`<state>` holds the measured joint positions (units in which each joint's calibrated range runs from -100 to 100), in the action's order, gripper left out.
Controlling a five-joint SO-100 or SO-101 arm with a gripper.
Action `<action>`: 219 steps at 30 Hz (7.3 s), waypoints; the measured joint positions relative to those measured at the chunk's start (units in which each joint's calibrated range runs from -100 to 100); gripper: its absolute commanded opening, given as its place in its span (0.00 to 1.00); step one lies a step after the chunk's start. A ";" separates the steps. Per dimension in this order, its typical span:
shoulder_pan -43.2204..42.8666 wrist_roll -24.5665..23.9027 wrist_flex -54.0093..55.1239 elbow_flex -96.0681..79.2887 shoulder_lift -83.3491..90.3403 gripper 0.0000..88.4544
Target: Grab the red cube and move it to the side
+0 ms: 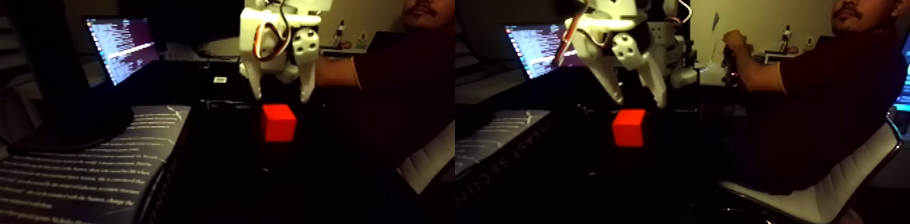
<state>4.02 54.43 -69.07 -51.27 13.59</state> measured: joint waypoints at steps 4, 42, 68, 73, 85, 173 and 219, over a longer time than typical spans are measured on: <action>-0.23 -1.36 0.65 0.00 -0.17 0.30; -0.93 -2.41 9.38 -2.18 -0.42 0.30; -0.93 -3.36 11.67 -2.18 -4.21 0.30; -0.93 -3.46 11.67 -2.18 -4.21 0.24; -1.78 -5.35 12.89 -2.18 -4.21 0.01; 23.17 -28.32 3.84 28.68 -9.00 0.01; 24.79 -29.73 -0.90 45.28 -27.51 0.02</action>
<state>28.80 24.70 -69.97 -5.99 -13.93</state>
